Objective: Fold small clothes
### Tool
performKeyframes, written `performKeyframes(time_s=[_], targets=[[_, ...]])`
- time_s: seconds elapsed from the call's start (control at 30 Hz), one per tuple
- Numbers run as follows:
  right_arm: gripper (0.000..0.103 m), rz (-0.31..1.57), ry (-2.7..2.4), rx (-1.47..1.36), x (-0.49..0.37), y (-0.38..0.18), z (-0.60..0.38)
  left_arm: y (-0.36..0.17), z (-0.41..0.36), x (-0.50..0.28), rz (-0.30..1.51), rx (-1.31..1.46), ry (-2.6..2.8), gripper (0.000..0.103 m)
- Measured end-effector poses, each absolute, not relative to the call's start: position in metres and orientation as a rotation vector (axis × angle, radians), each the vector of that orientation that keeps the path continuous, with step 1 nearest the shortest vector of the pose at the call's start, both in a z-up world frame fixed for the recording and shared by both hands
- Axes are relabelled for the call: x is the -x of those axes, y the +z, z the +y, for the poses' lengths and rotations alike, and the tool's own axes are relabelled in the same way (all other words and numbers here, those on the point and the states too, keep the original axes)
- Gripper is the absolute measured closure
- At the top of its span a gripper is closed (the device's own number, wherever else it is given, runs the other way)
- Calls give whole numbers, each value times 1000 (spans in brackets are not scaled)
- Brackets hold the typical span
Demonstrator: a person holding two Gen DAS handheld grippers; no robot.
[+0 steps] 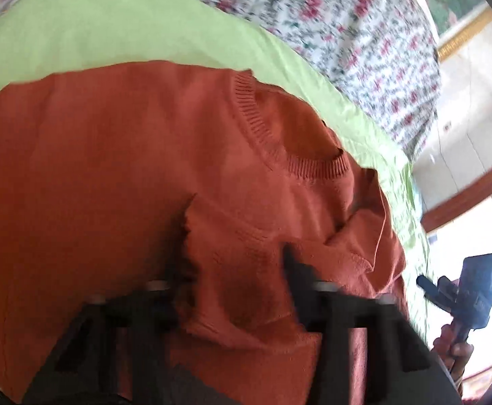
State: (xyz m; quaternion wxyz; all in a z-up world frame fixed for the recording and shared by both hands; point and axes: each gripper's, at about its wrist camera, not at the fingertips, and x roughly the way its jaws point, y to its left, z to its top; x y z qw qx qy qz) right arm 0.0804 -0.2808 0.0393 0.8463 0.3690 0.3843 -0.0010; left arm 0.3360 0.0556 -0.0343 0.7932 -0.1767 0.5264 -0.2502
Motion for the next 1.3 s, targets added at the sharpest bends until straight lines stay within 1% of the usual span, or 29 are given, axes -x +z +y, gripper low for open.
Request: performKeyframes(time_s=[0.03, 0.07, 0.17, 0.23, 0.4, 0.47, 0.53, 0.6, 0.63, 0.67, 0.83, 0.9, 0.97, 1.03, 1.1, 1.13, 1.17, 1.27, 1.3], targets=[[56, 808, -8, -782, -79, 39, -282, -32, 53, -336, 1134, 347, -529, 98], [56, 805, -13, -786, -79, 39, -284, -26, 53, -332, 1101, 308, -494, 99], [56, 792, -22, -780, -76, 42, -290, 0, 71, -302, 960, 316, -428, 100], [56, 781, -33, -768, -73, 45, -293, 2, 90, -282, 910, 382, -380, 99], [56, 813, -100, -726, -83, 39, -310, -29, 114, -272, 1009, 495, -348, 97], [56, 832, -131, -686, -91, 40, -315, -26, 111, -270, 999, 458, -315, 97], [56, 852, -171, -630, -103, 42, -325, -23, 115, -271, 979, 474, -279, 98], [49, 867, -191, -586, -116, 43, -337, -23, 125, -270, 962, 502, -239, 100], [41, 885, -198, -563, -126, 42, -344, -23, 127, -269, 959, 508, -223, 100], [39, 900, -206, -547, -135, 39, -348, -24, 130, -267, 957, 512, -215, 101], [39, 1022, -231, -471, -181, 6, -367, -29, 130, -261, 982, 506, -226, 101], [39, 1048, -232, -475, -189, -7, -369, -29, 131, -263, 1001, 535, -266, 94], [38, 1035, -227, -464, -191, -8, -368, -30, 130, -266, 1021, 559, -296, 67], [38, 1028, -205, -477, -190, -6, -367, -30, 122, -274, 1035, 562, -329, 58], [38, 1026, -193, -489, -191, -6, -367, -27, 110, -280, 1042, 494, -329, 63], [38, 1029, -191, -485, -191, -7, -367, -27, 102, -283, 1046, 441, -322, 87], [38, 1031, -190, -480, -193, -9, -367, -28, 96, -285, 1052, 399, -318, 99], [39, 1028, -189, -458, -196, -13, -364, -30, 90, -282, 1037, 356, -294, 101], [46, 1026, -191, -444, -198, -13, -362, -29, 90, -281, 1035, 352, -288, 101]])
